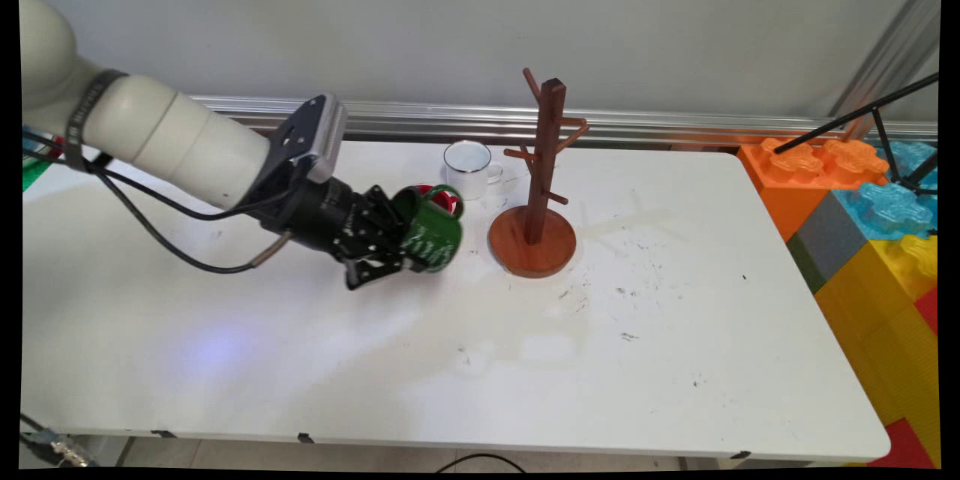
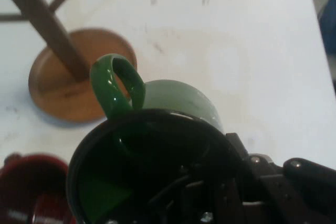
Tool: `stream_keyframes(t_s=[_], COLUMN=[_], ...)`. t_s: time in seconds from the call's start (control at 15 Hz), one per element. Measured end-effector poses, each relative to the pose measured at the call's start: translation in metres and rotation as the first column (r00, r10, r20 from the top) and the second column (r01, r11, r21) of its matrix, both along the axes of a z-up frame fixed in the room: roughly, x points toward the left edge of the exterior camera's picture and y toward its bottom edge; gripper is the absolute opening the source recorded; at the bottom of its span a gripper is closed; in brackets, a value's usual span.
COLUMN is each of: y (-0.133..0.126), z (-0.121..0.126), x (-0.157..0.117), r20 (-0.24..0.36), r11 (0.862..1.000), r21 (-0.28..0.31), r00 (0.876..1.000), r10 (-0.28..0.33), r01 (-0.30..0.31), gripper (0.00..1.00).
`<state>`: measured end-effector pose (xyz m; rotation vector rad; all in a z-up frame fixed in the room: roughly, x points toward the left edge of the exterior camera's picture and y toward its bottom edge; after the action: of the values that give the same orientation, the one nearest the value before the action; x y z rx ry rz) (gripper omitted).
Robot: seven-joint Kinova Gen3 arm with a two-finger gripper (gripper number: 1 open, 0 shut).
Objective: Place the picked object on the table
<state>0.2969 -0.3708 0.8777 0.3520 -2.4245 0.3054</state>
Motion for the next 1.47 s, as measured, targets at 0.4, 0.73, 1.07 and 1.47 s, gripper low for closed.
stream_keyframes(t_s=[0.4,0.73,1.07,1.47], y=[-0.005,-0.013,-0.025,-0.034], z=[-0.005,-0.028,-0.053,-0.072], x=[0.006,-0.009,-0.031,-0.046], r20=[0.231,0.34,0.398,0.435], r11=[0.995,0.989,0.985,0.982], r21=[0.001,0.032,0.051,0.062], r00=[0.969,0.929,0.901,0.881], r10=[-0.093,-0.144,-0.172,-0.185], r01=[0.095,0.142,0.165,0.176], gripper=[0.0,0.0,0.0,0.0])
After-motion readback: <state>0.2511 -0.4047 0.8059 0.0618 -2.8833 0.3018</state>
